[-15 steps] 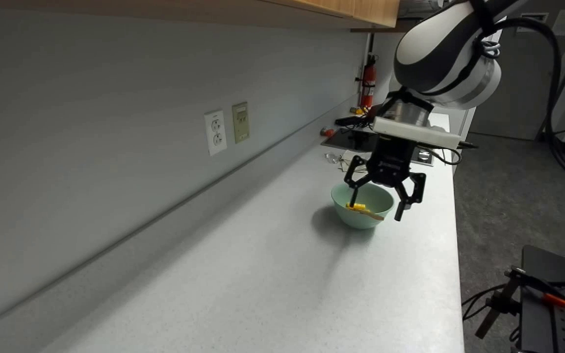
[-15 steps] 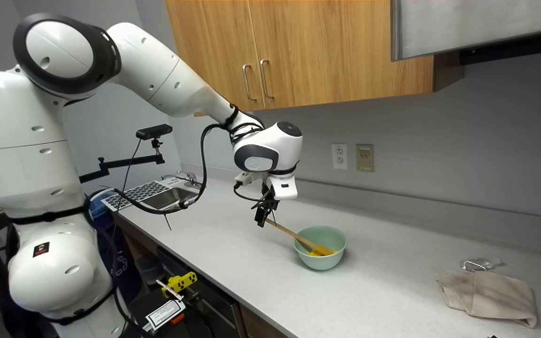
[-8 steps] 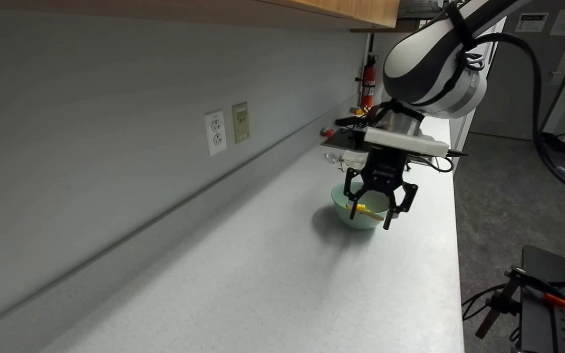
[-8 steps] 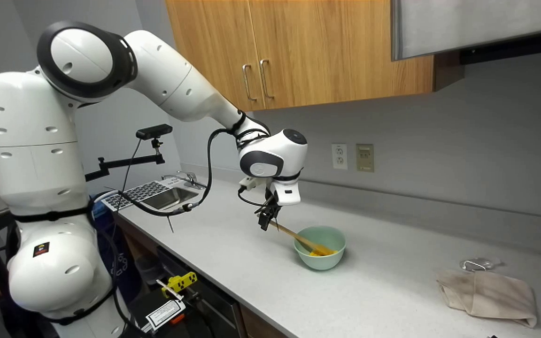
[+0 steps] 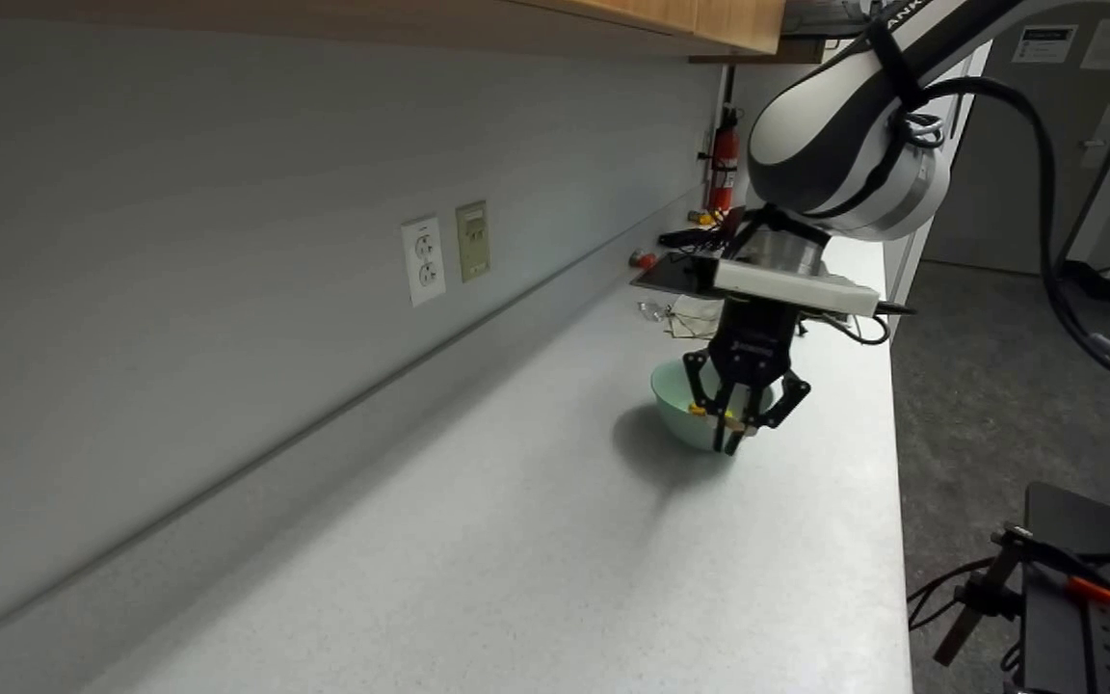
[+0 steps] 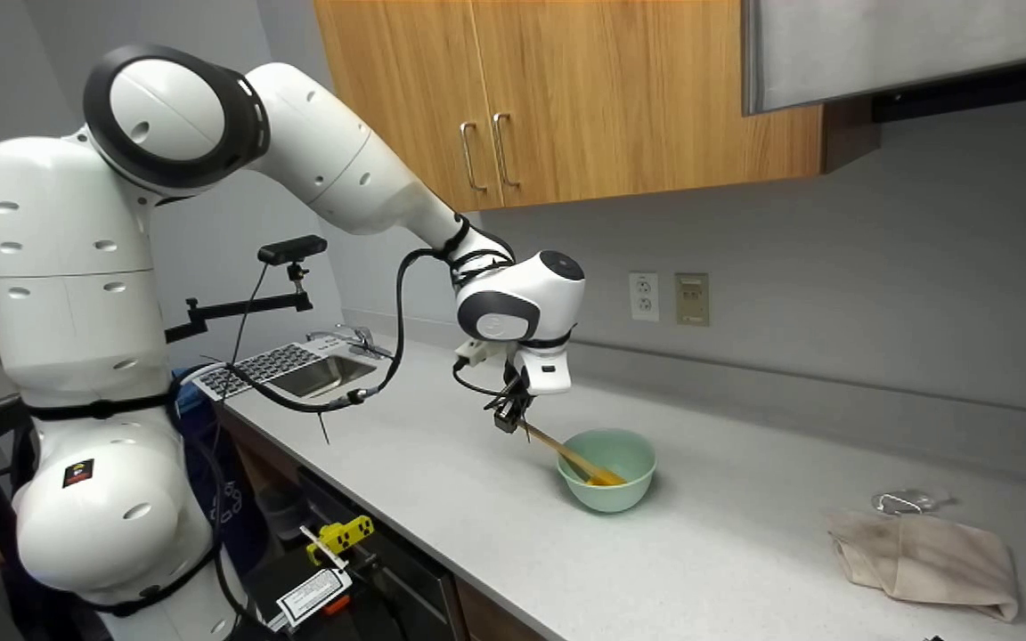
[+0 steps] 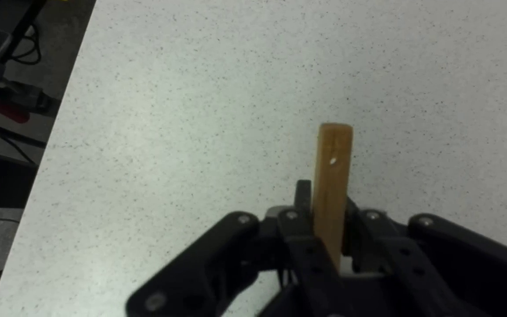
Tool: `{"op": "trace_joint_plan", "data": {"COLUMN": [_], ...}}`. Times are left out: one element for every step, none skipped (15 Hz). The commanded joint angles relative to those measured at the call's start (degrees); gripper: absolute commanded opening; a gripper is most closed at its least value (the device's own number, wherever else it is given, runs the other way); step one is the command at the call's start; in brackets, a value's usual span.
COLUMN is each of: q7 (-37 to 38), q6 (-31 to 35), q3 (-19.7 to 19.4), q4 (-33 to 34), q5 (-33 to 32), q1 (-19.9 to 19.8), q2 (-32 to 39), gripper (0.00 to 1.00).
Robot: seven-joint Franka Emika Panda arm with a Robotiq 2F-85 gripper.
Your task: Use the wooden spatula to stir the contents in the green bowl
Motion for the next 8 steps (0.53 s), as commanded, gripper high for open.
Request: {"op": "trace_joint_plan", "data": {"q7": [-1.1, -1.2, -1.5, -1.7, -2.1, -2.4, -2.9, -3.4], "q6": [0.1, 0.1, 0.0, 0.0, -0.1, -0.1, -0.2, -0.2], "q3": [-0.4, -0.3, -0.3, -0.3, -0.3, -0.3, -0.3, -0.4], "q4": [1.3, 1.4, 1.4, 1.5, 1.6, 1.7, 1.8, 2.0], "q5": [-0.9, -0.9, -0.8, -0.8, -0.7, -0.6, -0.4, -0.3], "q1": [0.1, 0.1, 0.1, 0.1, 0.0, -0.1, -0.1, -0.2], "q2": [0.7, 0.6, 0.4, 0.3, -0.1, -0.5, -0.9, -1.4], "gripper": [0.0, 0.02, 0.02, 0.02, 0.02, 0.02, 0.02, 0.02]}}
